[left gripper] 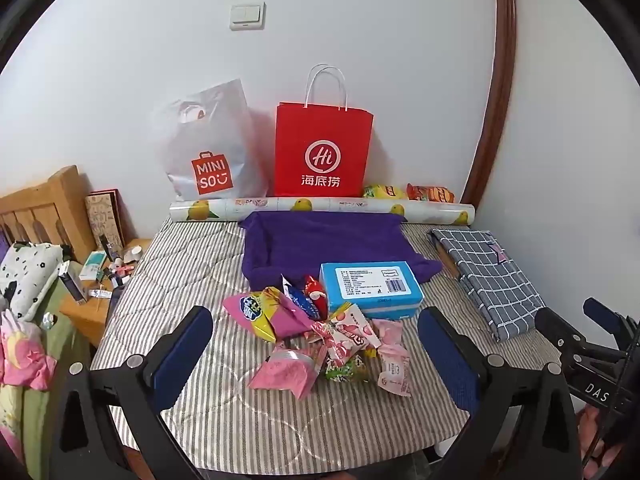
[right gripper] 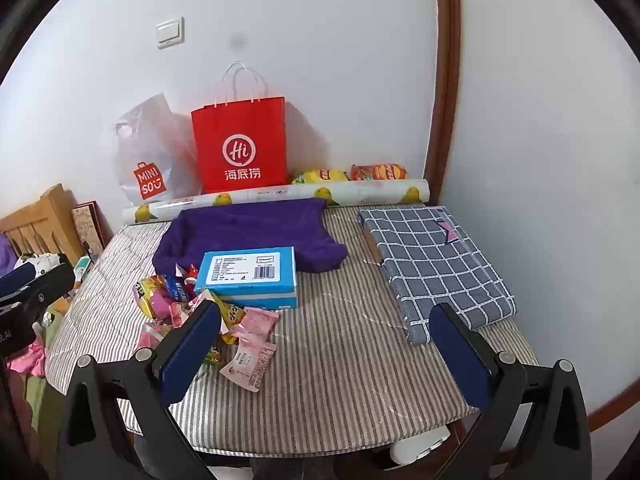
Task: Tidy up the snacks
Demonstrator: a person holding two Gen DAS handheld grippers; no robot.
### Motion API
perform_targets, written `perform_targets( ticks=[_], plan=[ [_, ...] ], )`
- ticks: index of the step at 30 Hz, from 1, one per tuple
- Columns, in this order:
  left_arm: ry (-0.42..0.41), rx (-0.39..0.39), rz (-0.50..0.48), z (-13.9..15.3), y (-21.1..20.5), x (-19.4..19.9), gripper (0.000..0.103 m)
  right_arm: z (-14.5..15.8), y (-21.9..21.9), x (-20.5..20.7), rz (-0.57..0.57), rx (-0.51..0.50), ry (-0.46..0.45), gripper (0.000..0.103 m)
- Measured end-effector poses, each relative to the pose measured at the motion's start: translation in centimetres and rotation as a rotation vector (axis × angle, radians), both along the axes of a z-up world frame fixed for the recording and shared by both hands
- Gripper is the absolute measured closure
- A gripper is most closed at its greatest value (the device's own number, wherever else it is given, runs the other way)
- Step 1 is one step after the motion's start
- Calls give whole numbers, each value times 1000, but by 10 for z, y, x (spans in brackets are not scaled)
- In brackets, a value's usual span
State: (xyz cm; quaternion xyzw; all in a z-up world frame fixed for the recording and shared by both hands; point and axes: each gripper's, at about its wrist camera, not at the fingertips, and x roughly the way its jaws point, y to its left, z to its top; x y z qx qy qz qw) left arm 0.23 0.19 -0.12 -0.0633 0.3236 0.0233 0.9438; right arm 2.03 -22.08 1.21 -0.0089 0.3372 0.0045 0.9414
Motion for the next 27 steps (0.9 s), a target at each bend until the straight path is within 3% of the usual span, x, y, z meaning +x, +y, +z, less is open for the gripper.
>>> perform_targets(
  ticks=[7,27],
  plan=[
    [-39,16,-18,-1,-4,-8,0,0,5,-5,-7,9,-2,0],
    [-33,10,-28,4,-3,-7,0,5,3,-10,3,13,6,0]
  ],
)
